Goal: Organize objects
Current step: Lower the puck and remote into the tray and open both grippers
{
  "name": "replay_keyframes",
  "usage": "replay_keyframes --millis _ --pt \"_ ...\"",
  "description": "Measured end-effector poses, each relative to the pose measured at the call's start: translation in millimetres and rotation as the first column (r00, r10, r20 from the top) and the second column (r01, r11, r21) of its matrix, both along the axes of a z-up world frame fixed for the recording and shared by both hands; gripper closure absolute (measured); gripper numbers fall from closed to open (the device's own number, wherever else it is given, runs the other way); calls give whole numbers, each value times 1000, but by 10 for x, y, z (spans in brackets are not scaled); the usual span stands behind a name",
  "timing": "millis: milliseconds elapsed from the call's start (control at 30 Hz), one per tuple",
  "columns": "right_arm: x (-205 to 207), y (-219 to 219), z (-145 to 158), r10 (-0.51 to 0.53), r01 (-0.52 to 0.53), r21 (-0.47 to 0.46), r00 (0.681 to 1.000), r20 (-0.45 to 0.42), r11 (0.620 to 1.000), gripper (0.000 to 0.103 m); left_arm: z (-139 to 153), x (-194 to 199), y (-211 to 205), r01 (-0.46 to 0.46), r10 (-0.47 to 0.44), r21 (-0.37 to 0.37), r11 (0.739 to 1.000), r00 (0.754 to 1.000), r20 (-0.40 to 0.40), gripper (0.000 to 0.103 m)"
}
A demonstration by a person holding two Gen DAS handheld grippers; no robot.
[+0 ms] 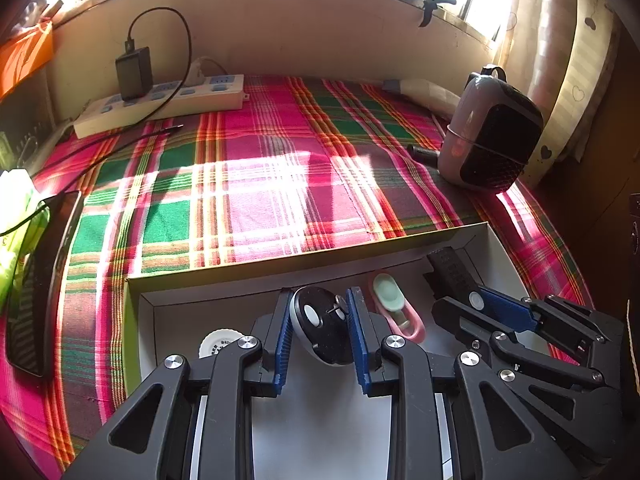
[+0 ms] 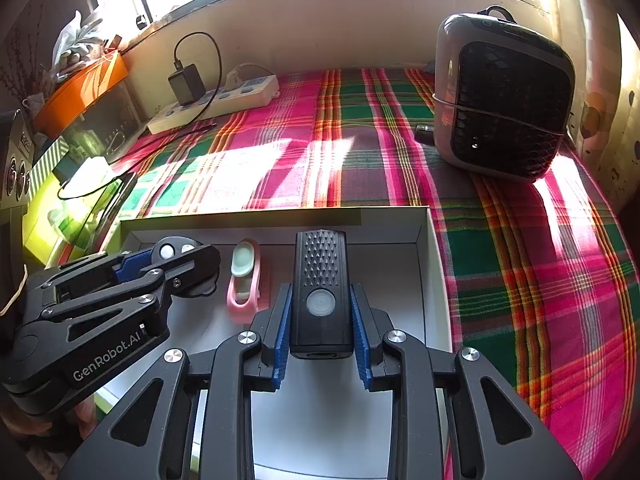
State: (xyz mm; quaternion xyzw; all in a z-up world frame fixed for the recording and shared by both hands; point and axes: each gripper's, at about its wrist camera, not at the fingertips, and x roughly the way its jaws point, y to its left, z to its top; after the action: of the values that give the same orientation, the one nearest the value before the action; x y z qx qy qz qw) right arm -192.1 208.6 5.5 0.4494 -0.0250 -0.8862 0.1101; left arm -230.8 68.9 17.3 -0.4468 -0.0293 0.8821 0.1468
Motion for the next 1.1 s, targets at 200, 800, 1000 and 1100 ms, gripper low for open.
replay_keyframes --millis 200,800,1000,1100 --pt "-5 -16 -6 4 -4 4 1000 -4 1000 75 -23 -24 31 4 -4 -16 1000 1000 14 79" --pt "-29 -64 -45 20 -20 29 1000 5 999 75 -53 -56 66 1 0 -31 1000 999 36 78" --pt "-27 -66 -49 17 -17 27 1000 5 999 75 -59 -56 63 -1 2 -33 999 999 37 77" --pt "-23 -68 -44 15 -15 30 1000 1 999 75 -62 -61 61 -2 3 -30 1000 999 39 77"
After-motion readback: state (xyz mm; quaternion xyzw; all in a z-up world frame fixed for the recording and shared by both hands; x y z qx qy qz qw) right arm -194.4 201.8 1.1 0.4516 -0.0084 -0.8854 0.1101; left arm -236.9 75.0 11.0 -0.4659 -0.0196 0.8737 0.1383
